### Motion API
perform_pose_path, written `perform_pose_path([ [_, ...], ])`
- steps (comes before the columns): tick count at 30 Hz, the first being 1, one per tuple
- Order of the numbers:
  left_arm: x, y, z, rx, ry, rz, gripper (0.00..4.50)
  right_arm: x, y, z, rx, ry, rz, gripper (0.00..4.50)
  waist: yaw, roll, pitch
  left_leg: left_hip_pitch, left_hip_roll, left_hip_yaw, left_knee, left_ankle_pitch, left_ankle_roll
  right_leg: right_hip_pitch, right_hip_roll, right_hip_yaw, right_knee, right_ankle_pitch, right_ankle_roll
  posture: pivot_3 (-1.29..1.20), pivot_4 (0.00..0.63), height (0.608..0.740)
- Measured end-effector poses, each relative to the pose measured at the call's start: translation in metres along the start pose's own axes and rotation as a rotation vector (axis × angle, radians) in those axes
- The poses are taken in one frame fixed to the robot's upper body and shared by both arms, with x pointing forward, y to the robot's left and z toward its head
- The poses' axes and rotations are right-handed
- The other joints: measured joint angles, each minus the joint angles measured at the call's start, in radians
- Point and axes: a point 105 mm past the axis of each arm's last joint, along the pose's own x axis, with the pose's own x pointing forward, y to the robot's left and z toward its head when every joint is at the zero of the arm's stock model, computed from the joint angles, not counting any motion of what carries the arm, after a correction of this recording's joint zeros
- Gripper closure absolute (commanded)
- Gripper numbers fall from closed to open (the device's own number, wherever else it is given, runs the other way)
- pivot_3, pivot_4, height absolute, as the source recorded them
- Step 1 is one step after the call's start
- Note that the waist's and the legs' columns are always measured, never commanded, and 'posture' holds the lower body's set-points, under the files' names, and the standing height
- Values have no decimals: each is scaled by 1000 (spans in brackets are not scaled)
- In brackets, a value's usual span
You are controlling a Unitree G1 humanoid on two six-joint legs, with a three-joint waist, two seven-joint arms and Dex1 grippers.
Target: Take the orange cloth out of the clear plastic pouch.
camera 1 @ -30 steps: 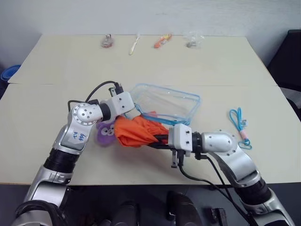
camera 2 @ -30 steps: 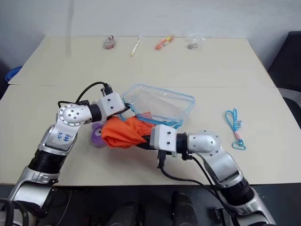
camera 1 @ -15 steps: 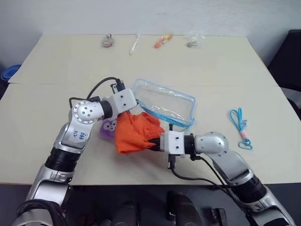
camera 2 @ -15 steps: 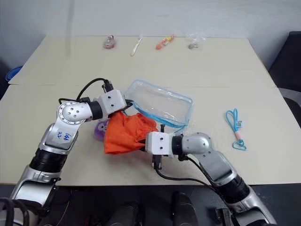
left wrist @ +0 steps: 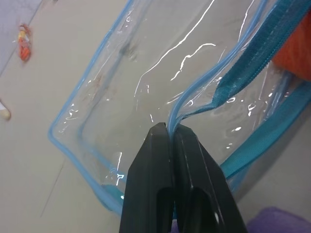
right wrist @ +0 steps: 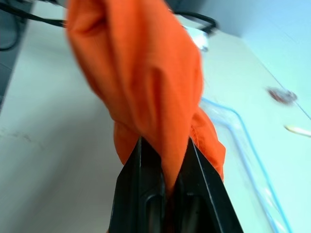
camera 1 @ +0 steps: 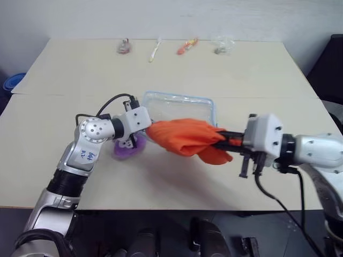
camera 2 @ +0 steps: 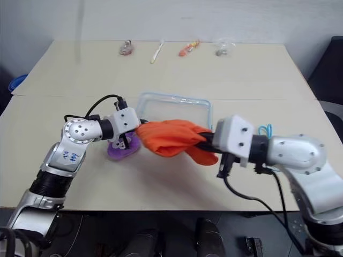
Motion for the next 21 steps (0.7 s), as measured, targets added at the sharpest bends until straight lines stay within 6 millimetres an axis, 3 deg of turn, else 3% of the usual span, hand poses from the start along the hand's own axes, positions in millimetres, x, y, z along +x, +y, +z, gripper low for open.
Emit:
perform_pose_path([
  [7,-19,-1,10,-126,-59,-75,2020,-13,2,3,34,30,0,4500,12,0,0,0,0,0,1,0,0,0,-1,1,0,0,0,0,150,740],
  [10,-44,-18,23,-260,-107,-278,1098,-26,-8,6,36,49,-55,4500,11,0,0,0,1,0,1,0,1,0,0,1,0,0,0,0,150,740],
  [14,-75,-24,50,-350,-207,-461,1098,-45,-32,4,55,73,-163,4500,13,0,0,0,2,0,1,0,1,1,-1,1,0,0,0,0,150,740],
  [18,-82,-8,89,-407,-341,-539,1098,-59,-52,-6,38,144,-239,4500,16,-1,1,1,0,0,2,0,1,3,-1,1,-1,0,0,0,150,740],
  [21,-79,-1,116,-396,-445,-574,1098,-80,-77,-27,-66,283,-352,4500,13,-1,0,1,-1,1,1,-1,1,3,-1,2,-1,0,1,0,150,740],
])
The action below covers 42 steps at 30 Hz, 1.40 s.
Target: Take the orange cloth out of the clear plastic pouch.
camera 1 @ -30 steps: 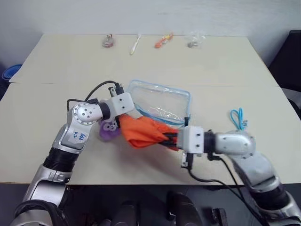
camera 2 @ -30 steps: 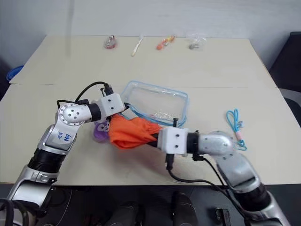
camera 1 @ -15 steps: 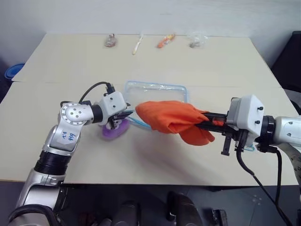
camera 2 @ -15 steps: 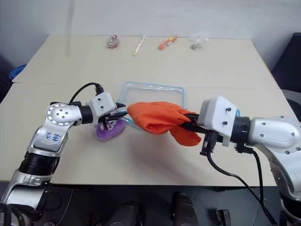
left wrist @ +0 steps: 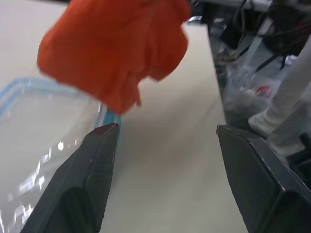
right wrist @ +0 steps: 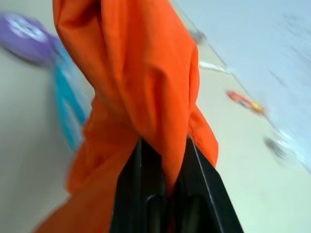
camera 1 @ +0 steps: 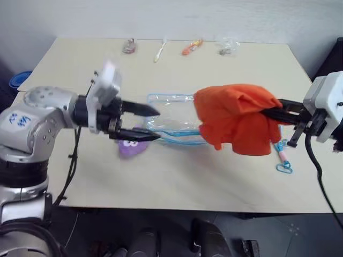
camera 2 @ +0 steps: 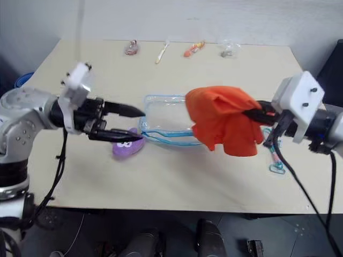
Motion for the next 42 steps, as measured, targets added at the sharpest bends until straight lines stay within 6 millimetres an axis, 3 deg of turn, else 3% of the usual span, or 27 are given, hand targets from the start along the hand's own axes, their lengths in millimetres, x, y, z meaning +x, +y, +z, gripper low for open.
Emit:
perform_pose_path([
  [5,27,-3,-7,-30,-10,-78,1098,-3,-33,-42,-194,198,-175,4500,-6,0,0,-1,1,5,-1,0,0,-2,1,1,1,0,0,0,150,740],
  [11,33,-4,-7,-14,-15,-87,1098,-13,-56,-68,-525,374,-327,4500,-15,1,0,0,3,5,-2,1,-1,-3,1,2,0,0,0,0,150,740],
  [14,38,-2,-4,-3,-37,-86,1098,-4,-26,-98,-458,406,-281,4500,-8,0,0,-1,4,5,-1,1,-1,-2,1,1,0,0,0,0,150,740],
  [17,43,-2,-2,10,-43,-92,1098,19,35,-128,-350,405,-130,4500,-4,2,0,-1,2,5,-1,1,-1,-3,1,2,1,0,0,0,150,740],
  [19,47,-3,-3,16,-39,-104,1098,30,64,-136,-312,396,-66,4500,-5,4,1,0,2,4,-1,1,-1,-3,1,3,1,0,0,0,150,740],
  [26,44,-4,-3,46,-34,-116,1098,23,56,-140,-362,438,-65,4500,-3,5,1,0,2,2,-1,1,-1,-3,1,3,1,0,0,0,150,740],
  [29,44,-5,-3,54,-35,-125,1046,14,52,-143,-382,466,-53,3709,-1,5,1,-1,2,2,-1,1,-1,-3,1,2,1,0,0,0,150,740],
  [35,42,-7,-2,72,-38,-144,1046,-3,56,-152,-371,521,-7,1700,-3,5,1,0,2,3,-1,1,-1,-3,2,2,1,0,0,0,150,740],
  [39,41,-7,-8,71,-38,-159,1046,-13,63,-142,-335,510,28,258,-3,5,1,0,2,3,0,1,-1,-3,1,3,1,0,0,0,150,740],
  [40,40,-6,-10,65,-35,-160,1046,-16,62,-138,-313,510,24,37,-1,5,1,0,2,3,0,1,-1,-2,1,3,1,0,0,0,150,740],
  [42,39,-4,-14,62,-27,-161,1046,-25,58,-129,-259,508,10,37,0,5,1,0,2,2,0,1,-1,-2,2,2,1,0,0,0,150,740],
])
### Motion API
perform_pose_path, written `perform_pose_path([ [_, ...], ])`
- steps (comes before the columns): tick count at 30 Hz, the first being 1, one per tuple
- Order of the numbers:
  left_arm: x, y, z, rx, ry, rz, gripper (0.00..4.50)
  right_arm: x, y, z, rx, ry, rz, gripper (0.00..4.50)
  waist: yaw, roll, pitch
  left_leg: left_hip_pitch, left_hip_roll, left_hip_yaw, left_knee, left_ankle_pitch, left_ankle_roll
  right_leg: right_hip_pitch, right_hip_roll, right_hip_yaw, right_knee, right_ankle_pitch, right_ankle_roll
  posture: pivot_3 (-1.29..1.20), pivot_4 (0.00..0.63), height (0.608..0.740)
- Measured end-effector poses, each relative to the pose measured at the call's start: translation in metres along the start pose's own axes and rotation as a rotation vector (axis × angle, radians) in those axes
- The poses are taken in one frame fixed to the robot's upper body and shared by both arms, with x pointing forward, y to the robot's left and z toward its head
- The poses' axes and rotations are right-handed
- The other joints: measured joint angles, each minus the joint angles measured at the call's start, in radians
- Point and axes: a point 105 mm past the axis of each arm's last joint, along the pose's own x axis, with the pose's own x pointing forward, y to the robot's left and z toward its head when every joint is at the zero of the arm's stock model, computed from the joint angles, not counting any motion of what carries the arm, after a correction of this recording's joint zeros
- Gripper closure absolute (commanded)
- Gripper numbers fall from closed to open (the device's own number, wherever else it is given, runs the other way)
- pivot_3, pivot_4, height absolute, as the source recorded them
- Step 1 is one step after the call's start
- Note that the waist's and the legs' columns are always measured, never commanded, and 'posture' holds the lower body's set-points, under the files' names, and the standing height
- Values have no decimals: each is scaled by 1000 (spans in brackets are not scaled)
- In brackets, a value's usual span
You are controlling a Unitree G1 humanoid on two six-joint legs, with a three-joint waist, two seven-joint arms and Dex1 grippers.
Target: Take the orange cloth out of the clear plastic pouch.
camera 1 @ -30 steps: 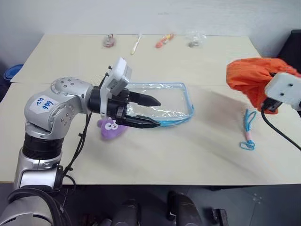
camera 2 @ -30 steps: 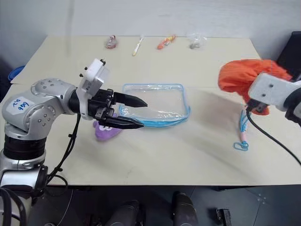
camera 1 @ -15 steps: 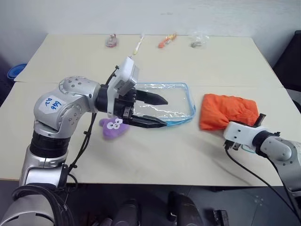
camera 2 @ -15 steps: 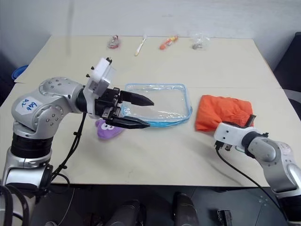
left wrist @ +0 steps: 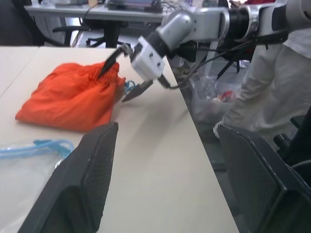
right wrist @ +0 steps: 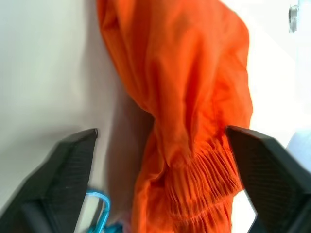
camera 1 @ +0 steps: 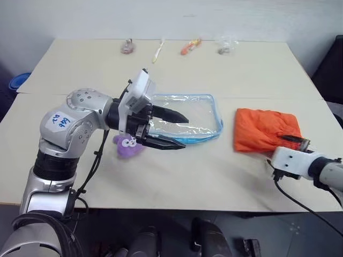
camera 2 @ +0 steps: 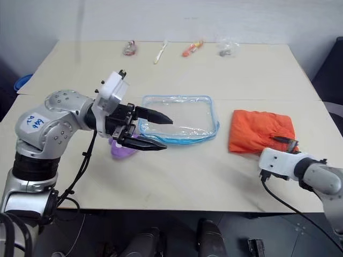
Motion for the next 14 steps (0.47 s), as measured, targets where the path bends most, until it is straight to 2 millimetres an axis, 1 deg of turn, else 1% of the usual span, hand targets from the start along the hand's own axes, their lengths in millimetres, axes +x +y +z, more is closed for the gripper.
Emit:
perform_pose_path([
  [1,-1,1,-1,3,1,-1,1046,-7,-3,1,47,-1,-1,37,1,0,0,0,0,0,0,0,0,0,0,0,0,0,0,0,150,740],
  [3,-5,5,-3,-3,1,11,1046,-28,-9,4,257,-26,-1,37,4,0,0,0,0,-1,1,0,0,0,0,0,0,0,0,0,150,740],
  [5,-10,9,-6,-6,3,21,1046,-55,-14,3,459,-47,20,37,7,0,0,0,-1,-1,1,0,0,2,0,-1,-1,0,0,0,150,740],
  [8,-16,15,-7,-11,0,30,1046,-89,-20,-4,659,-55,30,37,9,0,0,1,-1,0,1,-1,1,5,0,-2,-2,0,0,0,150,740],
  [10,-19,17,-5,-6,0,34,1046,-108,-16,-10,778,-49,52,37,11,-1,0,2,-1,0,0,-1,2,6,0,-2,-3,0,0,0,150,740],
  [12,-24,20,-7,-11,2,44,1046,-119,-10,-13,850,-42,75,37,10,-1,0,4,-1,0,-1,-1,2,7,0,-1,-3,0,0,0,150,740],
  [14,-26,23,-11,-17,7,56,1046,-123,-7,-14,889,-36,85,37,7,-1,0,9,-1,-1,-2,-1,2,11,0,0,-3,0,0,0,150,740],
])
